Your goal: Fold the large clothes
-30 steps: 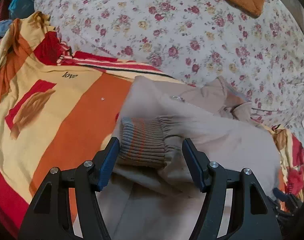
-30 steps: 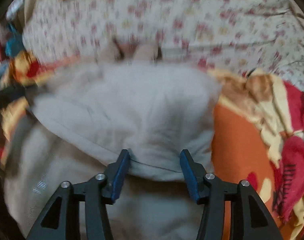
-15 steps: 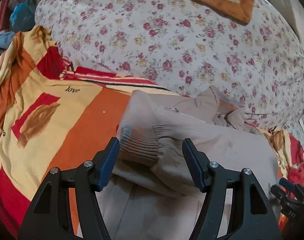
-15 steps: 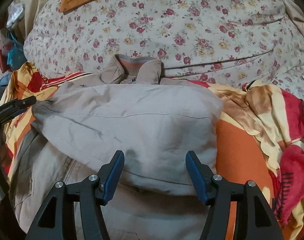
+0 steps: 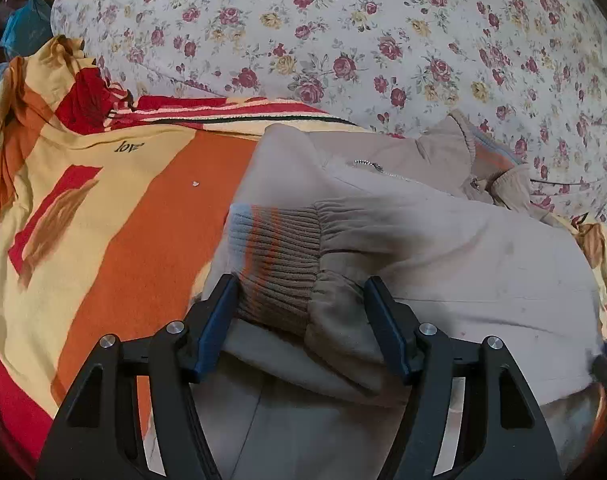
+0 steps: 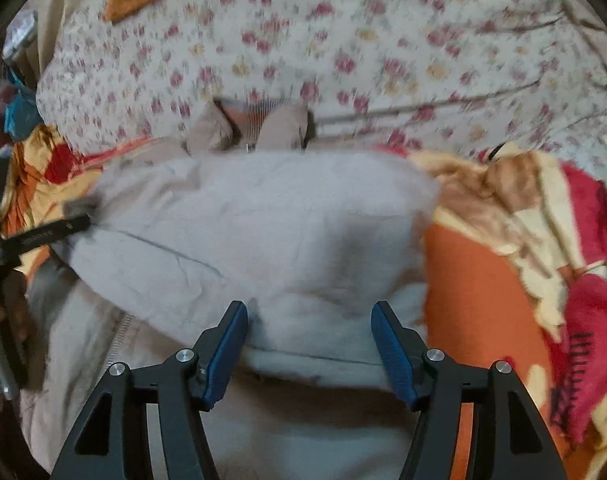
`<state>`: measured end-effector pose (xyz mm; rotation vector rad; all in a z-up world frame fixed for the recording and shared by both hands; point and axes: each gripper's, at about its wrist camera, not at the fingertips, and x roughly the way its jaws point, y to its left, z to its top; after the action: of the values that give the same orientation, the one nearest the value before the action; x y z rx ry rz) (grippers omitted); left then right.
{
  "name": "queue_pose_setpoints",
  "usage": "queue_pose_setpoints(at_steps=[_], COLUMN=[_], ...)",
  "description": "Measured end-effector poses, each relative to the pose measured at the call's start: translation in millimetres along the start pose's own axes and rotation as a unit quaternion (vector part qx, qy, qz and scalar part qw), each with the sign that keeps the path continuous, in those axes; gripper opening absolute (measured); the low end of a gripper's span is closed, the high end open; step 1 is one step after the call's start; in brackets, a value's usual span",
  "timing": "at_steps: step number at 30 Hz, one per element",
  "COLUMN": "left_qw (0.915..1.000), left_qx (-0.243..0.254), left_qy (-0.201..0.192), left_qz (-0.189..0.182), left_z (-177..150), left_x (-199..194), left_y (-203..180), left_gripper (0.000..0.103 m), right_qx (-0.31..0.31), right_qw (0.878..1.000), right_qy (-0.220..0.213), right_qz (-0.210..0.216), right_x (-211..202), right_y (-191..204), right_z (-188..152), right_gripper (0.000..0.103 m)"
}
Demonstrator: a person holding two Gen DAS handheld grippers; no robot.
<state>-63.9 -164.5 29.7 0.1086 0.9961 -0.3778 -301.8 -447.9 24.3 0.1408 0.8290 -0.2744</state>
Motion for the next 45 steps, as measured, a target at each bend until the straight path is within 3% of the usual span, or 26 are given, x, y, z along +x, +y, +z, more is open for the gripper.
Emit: queue_pose_setpoints(at_steps=[2, 4, 7, 16, 25, 29, 37, 45], left_qw=[1.0000, 0.9999, 0.9998, 0.9992, 0.9956, 0.9936, 0.9955, 0.9987], left_qx=[0.002, 0.008, 0.005, 0.016, 0.053, 0.063, 0.053, 0.021], left_qy=[-0.004, -0.009, -0.013, -0.036, -0.076, -0.091, -0.077, -0.044], left_qz=[0.005, 0.012, 0.011, 0.006, 0.015, 0.022, 0.015, -0.015], left_z=[-1.5, -2.7, -2.9, -24.0, -57.6, -73.3, -99.3, -131.8], left_x=[0.4, -0.9, -4.8, -37.8, -92.7, -109.9, -118.5, -118.5], left_y=[-1.8, -4.7, -3.8, 4.5, 6.8, 10.0, 18.0, 44.4], left_gripper=[0.067, 0.067, 0.067, 0.067, 0.067, 0.067, 0.067, 0.067], right_qx=[0.012, 0.025, 0.041, 0.030, 0.048, 0.037, 0.042, 0.046], right_qw=[1.000, 0.999, 0.998, 0.999, 0.999, 0.999, 0.999, 0.998], right_qy=[-0.003, 0.028, 0.041, 0.001, -0.011, -0.005, 0.005, 0.031], right_qz=[-0.009, -0.016, 0.005, -0.012, 0.010, 0.019, 0.023, 0.017], right_x=[-5.3, 9.1, 24.4, -42.7, -73.3, -78.8, -81.6, -77.7], right_y=[-6.3, -14.0, -23.9, -18.3, -13.9, -6.5, -6.5, -16.1], right_z=[-5.2, -13.8, -16.5, -30.7, -65.0, -76.3, -93.8, -120.6], right_gripper=[0.062, 0.065, 0.067, 0.068, 0.068, 0.076, 0.076, 0.076])
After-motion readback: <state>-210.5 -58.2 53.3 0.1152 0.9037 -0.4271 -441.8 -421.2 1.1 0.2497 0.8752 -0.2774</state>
